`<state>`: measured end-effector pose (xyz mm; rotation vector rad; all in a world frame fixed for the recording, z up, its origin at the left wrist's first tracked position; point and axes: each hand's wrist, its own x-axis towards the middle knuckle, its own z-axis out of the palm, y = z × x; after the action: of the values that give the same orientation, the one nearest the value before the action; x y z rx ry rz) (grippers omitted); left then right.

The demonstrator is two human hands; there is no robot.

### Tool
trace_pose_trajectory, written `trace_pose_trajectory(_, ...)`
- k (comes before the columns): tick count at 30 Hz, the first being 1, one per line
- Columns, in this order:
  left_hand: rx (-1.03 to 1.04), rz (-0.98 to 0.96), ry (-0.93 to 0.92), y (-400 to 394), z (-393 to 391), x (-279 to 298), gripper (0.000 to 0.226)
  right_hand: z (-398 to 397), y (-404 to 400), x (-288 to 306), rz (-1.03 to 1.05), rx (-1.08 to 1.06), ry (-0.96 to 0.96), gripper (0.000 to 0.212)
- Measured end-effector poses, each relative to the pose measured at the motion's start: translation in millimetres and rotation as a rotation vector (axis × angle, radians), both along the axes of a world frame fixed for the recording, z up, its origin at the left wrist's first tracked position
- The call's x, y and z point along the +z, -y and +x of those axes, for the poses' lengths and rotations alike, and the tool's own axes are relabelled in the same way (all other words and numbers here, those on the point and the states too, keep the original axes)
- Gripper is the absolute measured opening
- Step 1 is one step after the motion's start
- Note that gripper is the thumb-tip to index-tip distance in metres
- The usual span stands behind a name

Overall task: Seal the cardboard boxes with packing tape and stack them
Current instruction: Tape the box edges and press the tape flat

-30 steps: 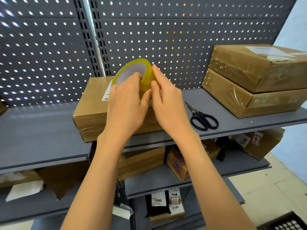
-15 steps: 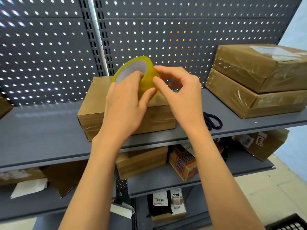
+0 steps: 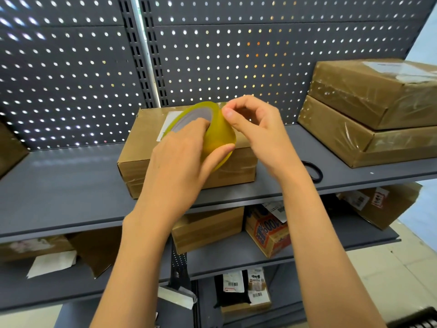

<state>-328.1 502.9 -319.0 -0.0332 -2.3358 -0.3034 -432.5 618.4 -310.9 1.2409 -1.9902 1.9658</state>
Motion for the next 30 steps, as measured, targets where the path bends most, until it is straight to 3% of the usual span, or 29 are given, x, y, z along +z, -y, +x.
trace_pose_trajectory(3, -0.017, 0.093, 0.009, -5.7, 4.0, -0.5, 0.049, 3.7, 0.5, 5.3, 0.041, 0.009, -0.032, 0.018)
trace_pose_trajectory(9, -0.187, 0.374, 0.227, -5.7, 9.3, -3.2, 0.062, 7.0, 7.1, 10.3, 0.131, -0.036, -0.042, 0.015)
trace_pose_trajectory(20, -0.009, 0.329, 0.024, -8.9, 14.4, 15.0, 0.054, 25.4, 18.5, 7.3, -0.163, -0.139, -0.102, 0.007)
trace_pose_trajectory(23, -0.024, 0.400, 0.006, -10.2, 18.7, 16.7, 0.048, 22.4, 13.3, 9.7, -0.181, -0.006, -0.008, 0.006)
trace_pose_trajectory(27, -0.079, 0.473, 0.068, -10.2, 23.4, 14.9, 0.051, 9.9, 2.7, 11.6, -0.152, 0.275, 0.264, 0.007)
trace_pose_trajectory(30, -0.140, 0.531, 0.173, -11.0, 25.5, 12.7, 0.050, 5.6, 3.0, 5.8, -0.153, 0.232, 0.296, 0.010)
